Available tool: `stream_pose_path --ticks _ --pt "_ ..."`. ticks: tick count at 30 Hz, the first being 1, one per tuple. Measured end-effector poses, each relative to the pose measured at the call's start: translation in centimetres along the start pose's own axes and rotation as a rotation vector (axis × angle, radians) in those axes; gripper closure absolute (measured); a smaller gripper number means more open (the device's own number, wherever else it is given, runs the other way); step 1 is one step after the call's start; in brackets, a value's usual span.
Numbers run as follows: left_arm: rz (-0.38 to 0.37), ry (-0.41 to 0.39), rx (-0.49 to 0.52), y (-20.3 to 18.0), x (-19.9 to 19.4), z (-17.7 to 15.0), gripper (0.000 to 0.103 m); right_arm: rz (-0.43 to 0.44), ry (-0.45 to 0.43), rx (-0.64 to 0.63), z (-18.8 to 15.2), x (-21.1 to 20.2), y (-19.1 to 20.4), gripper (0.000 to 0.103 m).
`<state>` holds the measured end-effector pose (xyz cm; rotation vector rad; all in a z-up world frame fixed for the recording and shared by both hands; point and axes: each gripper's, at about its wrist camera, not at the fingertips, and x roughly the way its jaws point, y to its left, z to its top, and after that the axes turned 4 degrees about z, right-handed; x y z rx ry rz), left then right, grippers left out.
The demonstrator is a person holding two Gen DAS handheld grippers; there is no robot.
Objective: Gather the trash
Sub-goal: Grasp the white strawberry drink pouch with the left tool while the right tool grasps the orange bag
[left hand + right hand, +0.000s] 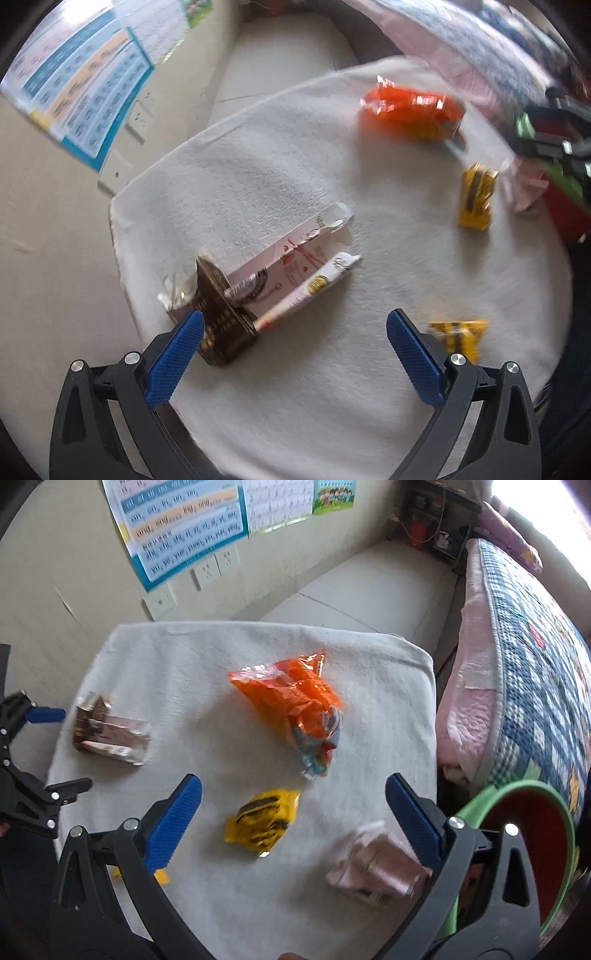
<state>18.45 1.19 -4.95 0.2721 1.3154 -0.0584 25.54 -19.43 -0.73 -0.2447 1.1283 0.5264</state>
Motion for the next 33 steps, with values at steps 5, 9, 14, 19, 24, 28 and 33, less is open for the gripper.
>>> stream_pose_path --ticks 5,9,14,19,24,28,33 --pt "0.02 0.032 0.123 0.0 1.8 1.2 0.008 -0.015 0.073 -0.059 2.1 3.3 -0.3 0.005" --pt "0.036 0.058 0.23 -0.5 3.0 1.8 0.008 -0.014 0.129 -0.094 3.3 5.5 -0.2 0.005" --pt "-0.011 0.081 0.264 -0.5 3.8 2.8 0.008 0.0 0.172 -0.107 4.1 7.8 -0.5 0.005" --pt "-0.03 0.082 0.272 -0.6 4.2 3.3 0.015 -0.027 0.181 -0.099 4.2 9.5 -1.2 0.023" --pt "-0.068 0.09 0.271 -1.6 4.3 2.9 0.027 0.012 0.15 -0.067 4.1 9.4 -1.4 0.045" --pt "-0.054 0.094 0.269 -2.3 4.3 2.4 0.04 0.02 0.141 -0.066 4.0 9.0 -1.3 0.056" --pt "-0.097 0.07 0.184 -1.7 3.3 2.4 0.058 0.034 0.129 -0.058 3.6 8.1 -1.1 0.059"
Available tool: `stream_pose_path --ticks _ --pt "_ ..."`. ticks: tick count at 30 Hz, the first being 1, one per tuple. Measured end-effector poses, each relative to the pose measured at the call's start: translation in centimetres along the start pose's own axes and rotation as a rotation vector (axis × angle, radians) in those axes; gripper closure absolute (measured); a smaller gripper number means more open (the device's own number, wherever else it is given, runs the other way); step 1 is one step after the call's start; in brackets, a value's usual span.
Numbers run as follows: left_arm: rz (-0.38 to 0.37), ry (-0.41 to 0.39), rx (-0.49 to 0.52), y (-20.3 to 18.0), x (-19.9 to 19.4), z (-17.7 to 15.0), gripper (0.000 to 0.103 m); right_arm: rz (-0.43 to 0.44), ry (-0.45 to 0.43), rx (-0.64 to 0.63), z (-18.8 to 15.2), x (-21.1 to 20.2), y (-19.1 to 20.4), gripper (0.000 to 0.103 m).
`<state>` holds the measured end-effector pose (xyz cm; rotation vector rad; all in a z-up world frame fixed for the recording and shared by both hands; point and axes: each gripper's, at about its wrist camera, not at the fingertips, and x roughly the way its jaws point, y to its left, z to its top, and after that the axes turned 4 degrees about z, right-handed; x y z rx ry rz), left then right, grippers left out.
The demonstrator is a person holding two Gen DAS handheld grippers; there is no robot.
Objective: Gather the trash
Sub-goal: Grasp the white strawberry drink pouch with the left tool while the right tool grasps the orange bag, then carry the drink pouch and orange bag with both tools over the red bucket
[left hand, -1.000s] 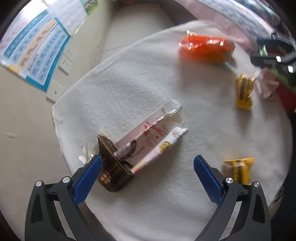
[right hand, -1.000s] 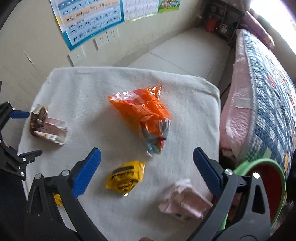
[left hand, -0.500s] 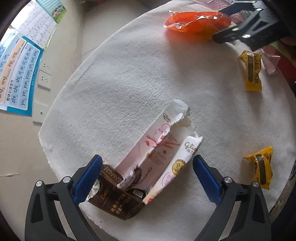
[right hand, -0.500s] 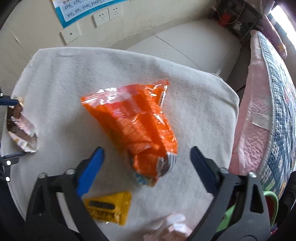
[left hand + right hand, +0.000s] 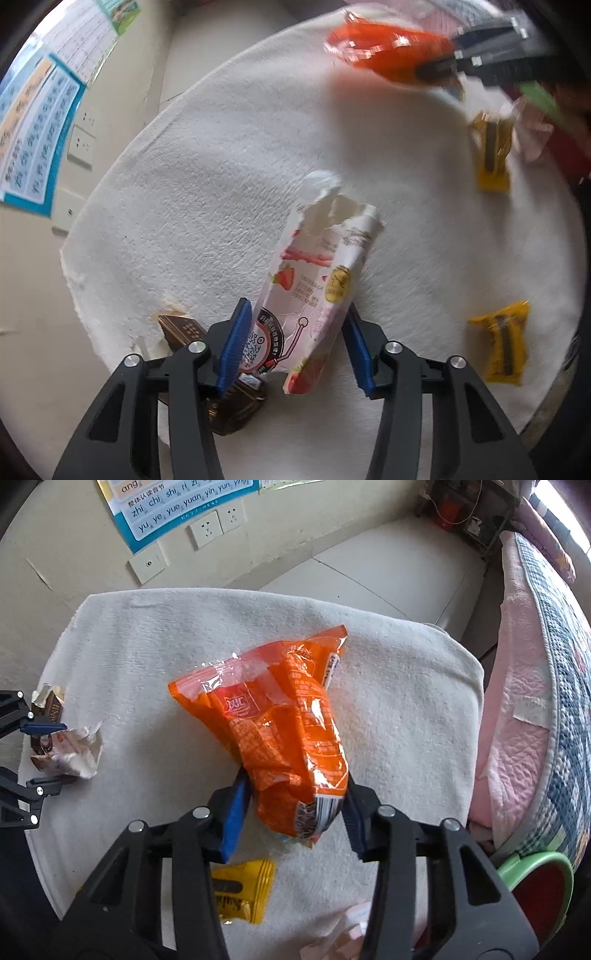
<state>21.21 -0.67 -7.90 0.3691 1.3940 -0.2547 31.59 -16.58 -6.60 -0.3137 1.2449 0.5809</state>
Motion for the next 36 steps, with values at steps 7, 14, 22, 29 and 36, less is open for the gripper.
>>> stream_pose_path --ticks 7,14,22,29,36 --pt "-0.05 -0.049 -0.107 -0.5 -1.7 -0.8 0.065 -0.007 -0.047 0.031 -0.9 -3.0 0.7 0.059" --pt "-0.088 -0.11 -0.207 -1.3 -3.9 -2.4 0.065 0.014 -0.111 0.062 -2.7 -7.2 1.4 0.059" --pt "-0.11 -0.154 -0.328 -0.8 -5.9 -4.2 0.065 0.008 -0.172 0.073 -5.5 -10.7 2.6 0.059" --pt "-0.065 -0.195 -0.37 -1.2 -8.0 -3.8 0.065 0.03 -0.217 0.116 -8.6 -12.8 3.0 0.059" --pt "-0.043 -0.244 -0.371 -2.8 -10.4 -3.3 0.065 0.033 -0.247 0.154 -11.0 -14.3 2.7 0.059"
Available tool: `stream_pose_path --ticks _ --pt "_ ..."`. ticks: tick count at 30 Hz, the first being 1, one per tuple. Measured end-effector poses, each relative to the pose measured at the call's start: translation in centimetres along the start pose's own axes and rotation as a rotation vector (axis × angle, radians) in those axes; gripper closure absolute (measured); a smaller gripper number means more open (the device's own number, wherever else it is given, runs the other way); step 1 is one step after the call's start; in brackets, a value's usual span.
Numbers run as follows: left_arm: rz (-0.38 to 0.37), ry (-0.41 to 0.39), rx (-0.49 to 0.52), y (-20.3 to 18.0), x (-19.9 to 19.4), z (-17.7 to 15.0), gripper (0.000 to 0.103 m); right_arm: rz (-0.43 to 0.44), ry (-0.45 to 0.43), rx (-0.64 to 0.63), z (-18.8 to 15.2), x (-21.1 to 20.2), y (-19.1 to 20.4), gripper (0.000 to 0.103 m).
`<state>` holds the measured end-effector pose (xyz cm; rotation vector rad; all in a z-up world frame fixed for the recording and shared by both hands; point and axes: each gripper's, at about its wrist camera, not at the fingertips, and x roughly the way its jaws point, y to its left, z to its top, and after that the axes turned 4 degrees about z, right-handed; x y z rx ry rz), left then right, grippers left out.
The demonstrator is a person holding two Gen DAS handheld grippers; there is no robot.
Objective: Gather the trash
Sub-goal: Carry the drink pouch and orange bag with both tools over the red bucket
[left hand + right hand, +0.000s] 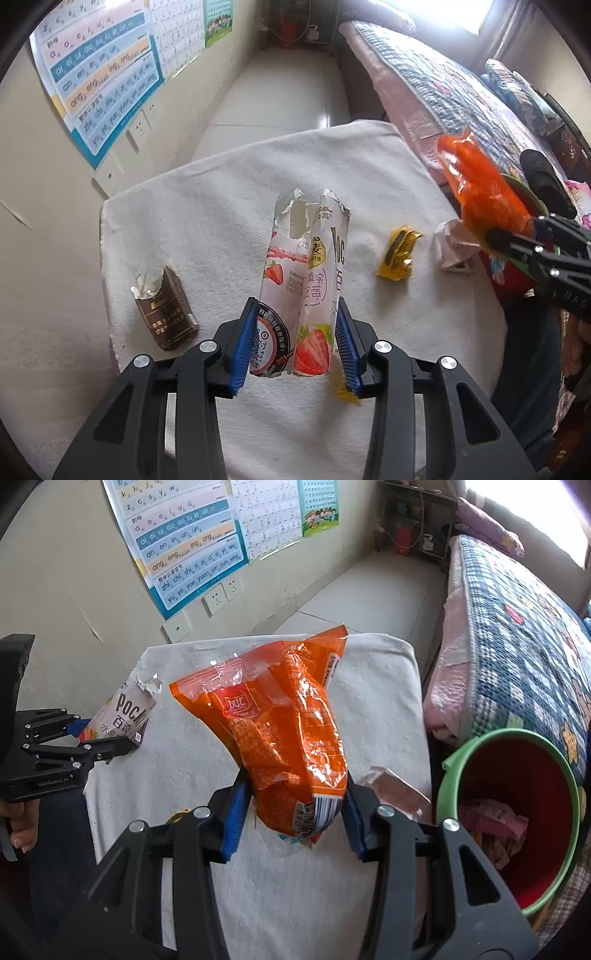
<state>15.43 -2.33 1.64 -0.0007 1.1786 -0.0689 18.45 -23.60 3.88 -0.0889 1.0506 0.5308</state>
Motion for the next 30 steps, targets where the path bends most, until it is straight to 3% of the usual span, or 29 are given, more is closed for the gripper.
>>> stream_pose_path --ticks 13,30 --pt "-0.057 -0.044 0.058 -6.1 -0.9 2.8 0.065 -0.051 -0.062 0.091 -1.4 -4.2 -5.1 0.059" --pt "-0.17 -0.056 0.207 -18.5 -1.2 7.3 0.065 -0.15 -0.146 0.273 -4.1 -9.5 -16.0 0.059"
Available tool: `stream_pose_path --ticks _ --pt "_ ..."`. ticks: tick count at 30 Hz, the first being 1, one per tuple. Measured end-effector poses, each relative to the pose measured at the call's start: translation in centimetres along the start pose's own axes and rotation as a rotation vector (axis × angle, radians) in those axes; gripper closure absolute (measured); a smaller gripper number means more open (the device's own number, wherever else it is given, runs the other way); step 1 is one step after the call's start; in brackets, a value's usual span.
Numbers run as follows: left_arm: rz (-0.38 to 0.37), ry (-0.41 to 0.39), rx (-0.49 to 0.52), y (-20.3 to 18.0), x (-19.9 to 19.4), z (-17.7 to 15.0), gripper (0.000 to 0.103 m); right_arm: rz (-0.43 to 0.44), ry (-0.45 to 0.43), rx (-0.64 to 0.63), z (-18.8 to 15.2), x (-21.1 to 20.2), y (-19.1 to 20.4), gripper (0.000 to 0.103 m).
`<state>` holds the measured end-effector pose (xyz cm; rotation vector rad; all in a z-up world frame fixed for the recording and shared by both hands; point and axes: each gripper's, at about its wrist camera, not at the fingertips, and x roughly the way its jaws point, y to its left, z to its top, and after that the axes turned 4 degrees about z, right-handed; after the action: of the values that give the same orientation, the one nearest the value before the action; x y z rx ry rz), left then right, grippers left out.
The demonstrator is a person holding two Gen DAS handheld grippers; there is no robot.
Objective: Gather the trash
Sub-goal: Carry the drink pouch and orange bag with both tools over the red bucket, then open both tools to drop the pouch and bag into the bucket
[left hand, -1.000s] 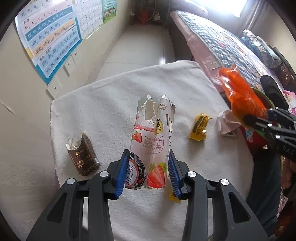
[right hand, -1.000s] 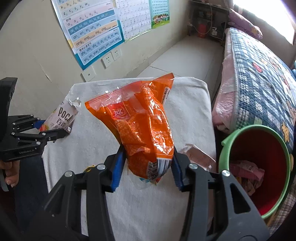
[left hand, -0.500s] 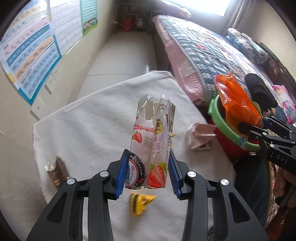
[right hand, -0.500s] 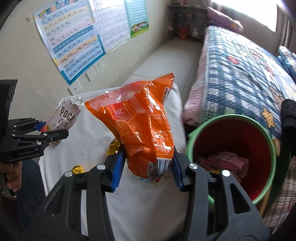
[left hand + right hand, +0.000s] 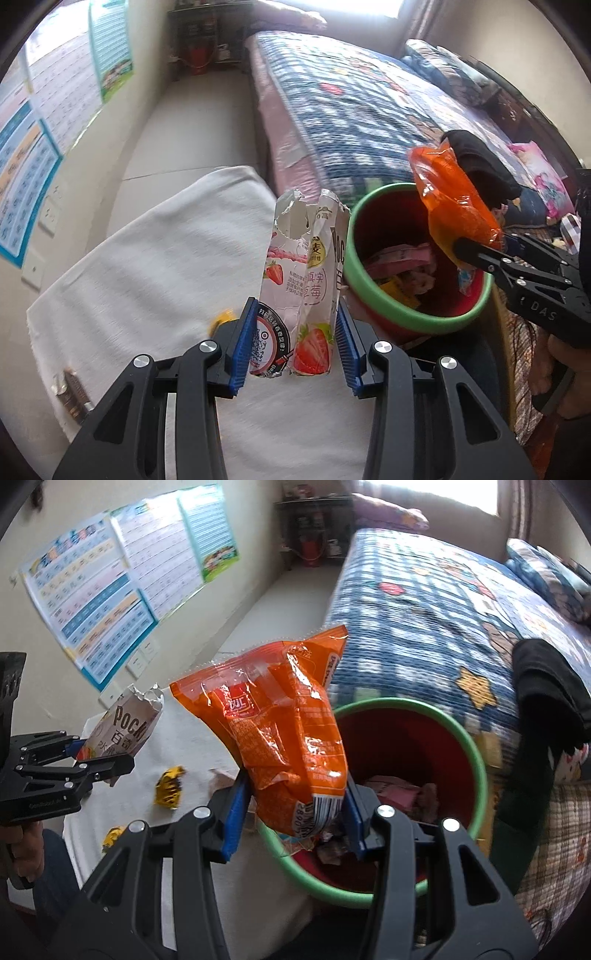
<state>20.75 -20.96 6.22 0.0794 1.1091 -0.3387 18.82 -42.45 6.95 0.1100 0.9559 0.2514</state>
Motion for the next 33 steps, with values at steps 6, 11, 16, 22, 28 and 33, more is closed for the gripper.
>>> stream_pose_path --ticks 6,11,16,22,28,33 --pt "-0.042 0.011 0.041 -3.7 0.9 1.7 0.065 -0.03 -0.013 0.061 -0.2 -0.7 -4.0 0.059" --pt "-0.074 0.026 0.063 -6.4 2.0 3.2 0.065 -0.053 -0.015 0.107 -0.8 -0.8 -6.9 0.059" --pt "-0.093 0.038 0.074 -8.6 3.2 4.2 0.065 -0.062 -0.012 0.146 -1.4 -0.8 -8.8 0.059" --pt "-0.111 0.066 0.078 -10.5 4.8 4.7 0.065 -0.06 -0.006 0.185 -2.1 -0.4 -10.5 0.059" --pt "-0.129 0.084 0.064 -11.5 6.1 5.3 0.066 -0.051 0.004 0.197 -2.4 0.2 -11.2 0.058" --pt "-0.143 0.088 0.052 -11.6 6.4 5.5 0.066 -0.051 0.024 0.185 -2.5 0.8 -11.2 0.051"
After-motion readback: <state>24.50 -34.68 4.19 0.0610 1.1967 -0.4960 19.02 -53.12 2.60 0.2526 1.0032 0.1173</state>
